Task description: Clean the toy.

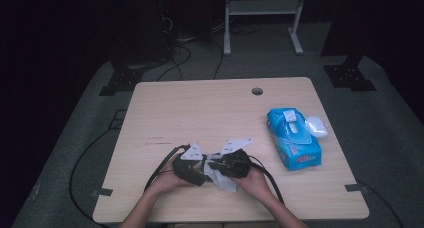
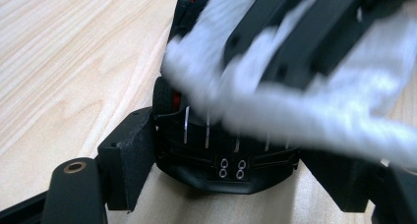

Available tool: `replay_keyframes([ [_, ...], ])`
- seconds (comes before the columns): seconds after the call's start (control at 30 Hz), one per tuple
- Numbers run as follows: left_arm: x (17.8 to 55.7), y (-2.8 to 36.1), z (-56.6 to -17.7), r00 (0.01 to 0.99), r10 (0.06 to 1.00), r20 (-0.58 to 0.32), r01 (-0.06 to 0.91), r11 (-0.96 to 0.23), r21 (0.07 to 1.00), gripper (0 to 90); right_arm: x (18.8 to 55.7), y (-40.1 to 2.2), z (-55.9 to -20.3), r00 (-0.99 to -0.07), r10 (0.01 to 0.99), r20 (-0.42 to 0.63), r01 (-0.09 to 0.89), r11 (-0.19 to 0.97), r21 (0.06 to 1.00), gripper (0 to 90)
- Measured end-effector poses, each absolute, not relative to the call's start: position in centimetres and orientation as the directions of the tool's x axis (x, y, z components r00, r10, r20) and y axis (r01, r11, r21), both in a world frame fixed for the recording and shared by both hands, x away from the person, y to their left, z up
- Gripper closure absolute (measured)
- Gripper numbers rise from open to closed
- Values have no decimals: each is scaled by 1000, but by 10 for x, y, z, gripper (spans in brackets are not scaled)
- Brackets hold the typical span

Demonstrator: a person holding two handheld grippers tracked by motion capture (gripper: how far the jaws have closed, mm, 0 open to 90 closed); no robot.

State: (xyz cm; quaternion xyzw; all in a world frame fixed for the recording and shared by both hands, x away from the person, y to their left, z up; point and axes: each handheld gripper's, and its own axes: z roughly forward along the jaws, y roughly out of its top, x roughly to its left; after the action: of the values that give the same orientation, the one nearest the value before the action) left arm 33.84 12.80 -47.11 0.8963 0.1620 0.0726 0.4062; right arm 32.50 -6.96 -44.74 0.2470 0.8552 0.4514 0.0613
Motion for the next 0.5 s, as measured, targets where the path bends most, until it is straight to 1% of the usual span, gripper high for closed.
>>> replay_keyframes([
  [0.1,338,128,-472,937,349,-3,233,-617,752,239,332,-59,-446,-871,481,103,359,478,801,820],
  [0.2,339,128,-472,937,349,1,229,-617,752,239,342,-61,-447,-852,510,117,383,457,803,820],
  [0.23,339,128,-472,937,349,1,229,-618,752,239,345,-64,-446,-843,527,108,388,455,801,820],
  [0.3,339,128,-471,938,347,4,226,-619,752,239,350,-71,-446,-822,555,127,419,440,794,820],
  [0.4,339,128,-471,939,345,6,224,-624,749,239,354,-86,-447,-806,582,107,420,435,796,820],
  [0.5,339,128,-471,939,344,11,221,-627,748,239,355,-106,-450,-782,613,113,447,427,786,819],
])
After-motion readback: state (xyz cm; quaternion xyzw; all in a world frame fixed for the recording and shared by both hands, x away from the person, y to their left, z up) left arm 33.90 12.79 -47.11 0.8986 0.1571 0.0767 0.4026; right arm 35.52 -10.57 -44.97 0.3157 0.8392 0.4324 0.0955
